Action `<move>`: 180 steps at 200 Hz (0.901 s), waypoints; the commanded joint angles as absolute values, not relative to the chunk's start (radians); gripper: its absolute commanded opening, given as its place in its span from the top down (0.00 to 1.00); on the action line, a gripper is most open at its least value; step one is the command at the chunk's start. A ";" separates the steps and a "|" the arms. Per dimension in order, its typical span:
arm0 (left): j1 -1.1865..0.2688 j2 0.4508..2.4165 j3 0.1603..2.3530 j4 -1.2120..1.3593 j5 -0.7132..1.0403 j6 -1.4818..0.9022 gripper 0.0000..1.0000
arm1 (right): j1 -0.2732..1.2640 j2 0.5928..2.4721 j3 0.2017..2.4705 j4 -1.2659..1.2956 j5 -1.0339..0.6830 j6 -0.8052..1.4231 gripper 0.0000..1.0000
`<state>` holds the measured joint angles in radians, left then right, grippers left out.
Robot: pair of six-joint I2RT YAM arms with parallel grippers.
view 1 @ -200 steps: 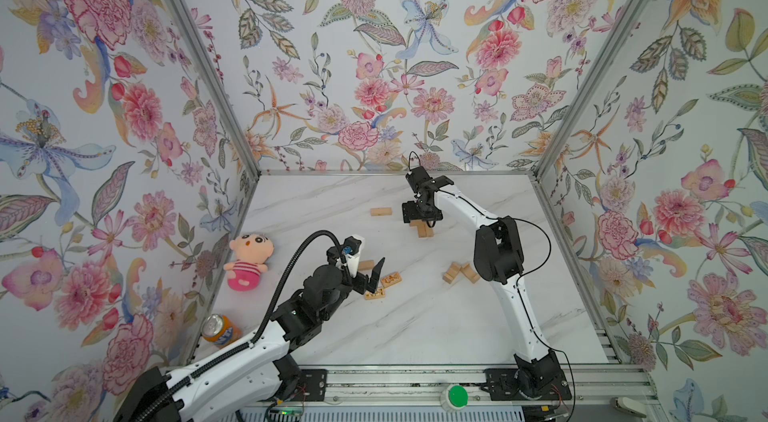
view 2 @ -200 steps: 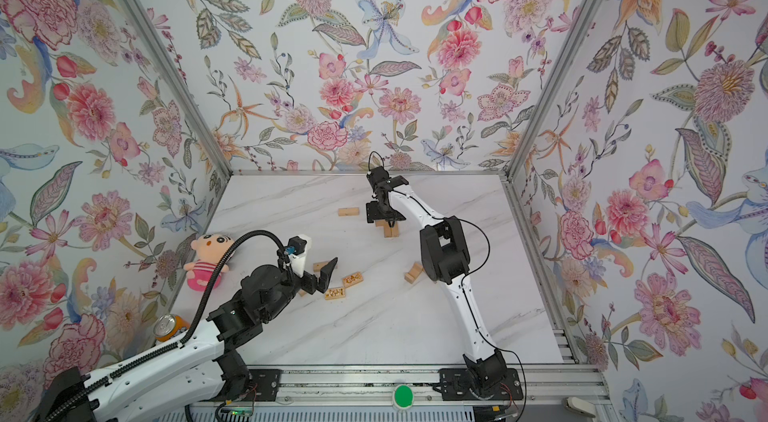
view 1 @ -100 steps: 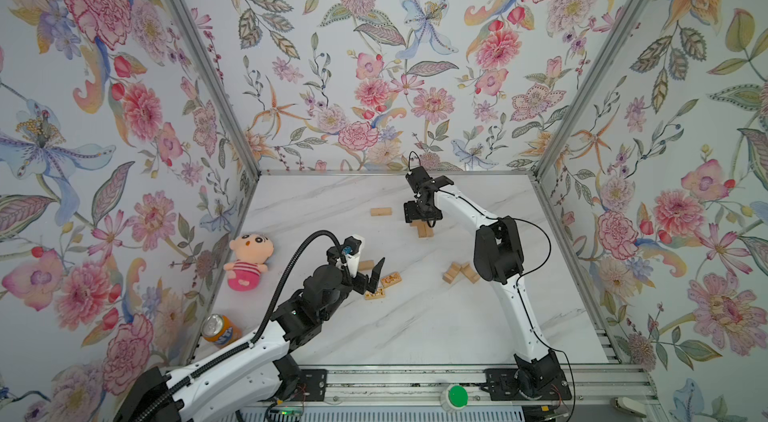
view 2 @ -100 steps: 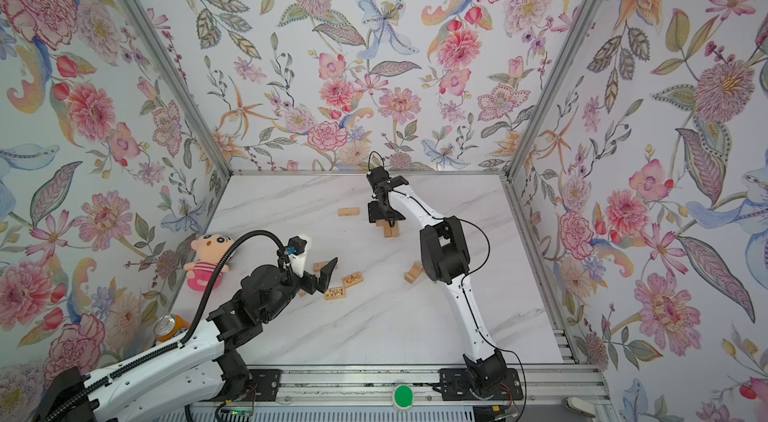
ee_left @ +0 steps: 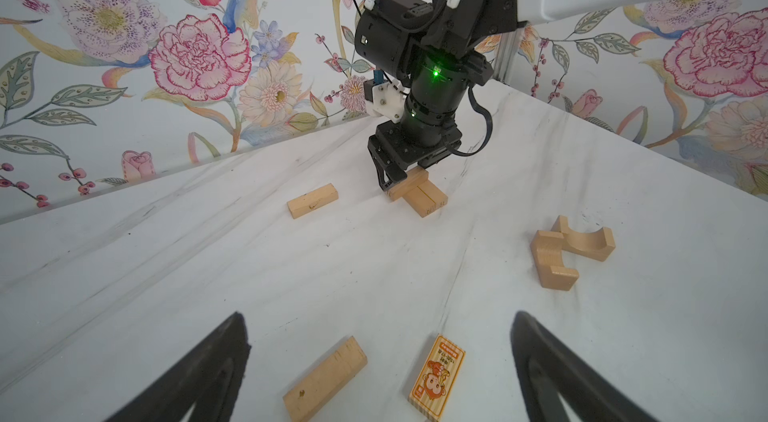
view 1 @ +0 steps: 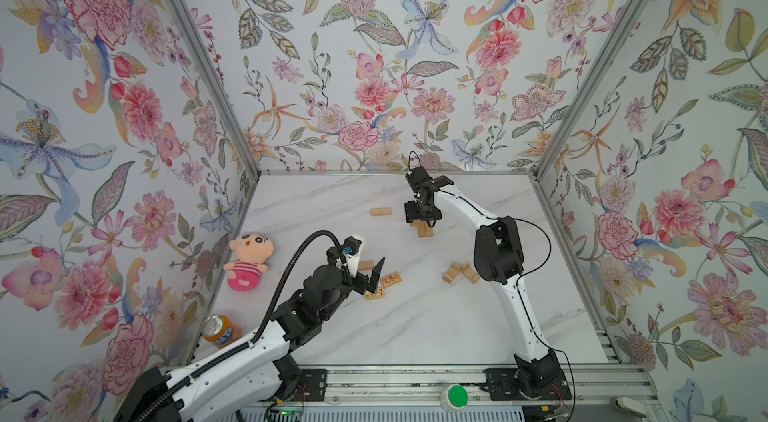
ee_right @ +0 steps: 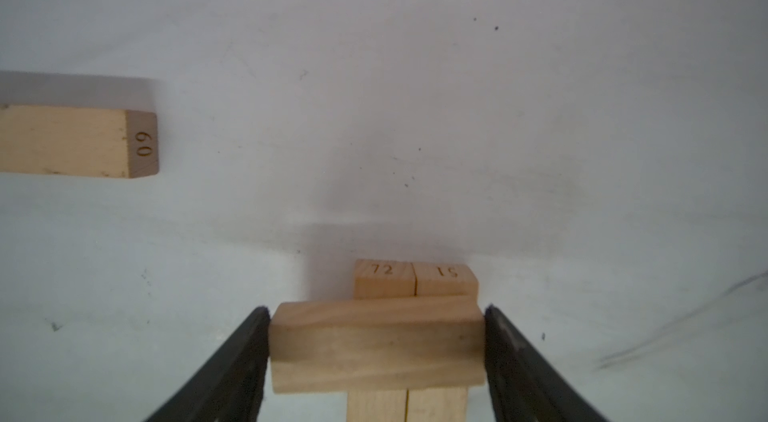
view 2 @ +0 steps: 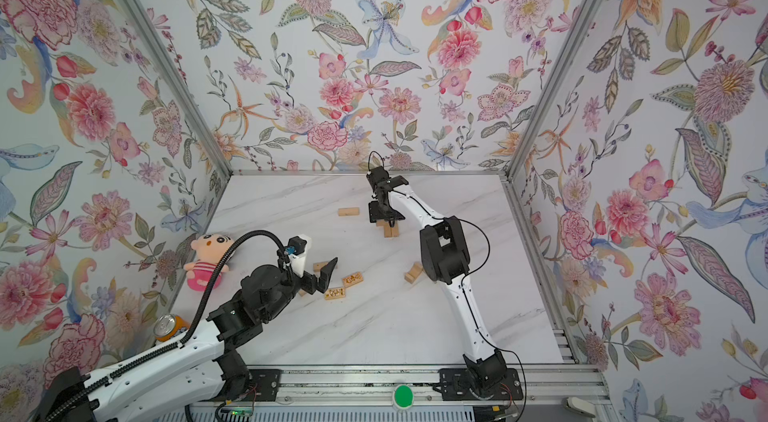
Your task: Build the wood block tower
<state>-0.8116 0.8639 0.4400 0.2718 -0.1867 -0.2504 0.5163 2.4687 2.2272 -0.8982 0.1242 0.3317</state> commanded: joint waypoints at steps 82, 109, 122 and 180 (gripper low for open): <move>-0.801 0.859 0.452 0.288 -0.166 -0.258 0.01 | 0.494 2.421 2.214 -0.930 0.140 0.321 0.33; -0.801 0.860 0.452 0.288 -0.167 -0.258 0.01 | 0.488 2.415 2.205 -0.930 0.139 0.322 0.33; -0.801 0.863 0.452 0.291 -0.164 -0.258 0.01 | 0.487 2.413 2.201 -0.930 0.141 0.322 0.33; -0.800 0.870 0.451 0.296 -0.163 -0.261 0.01 | 0.482 2.419 2.189 -0.930 0.119 0.331 0.33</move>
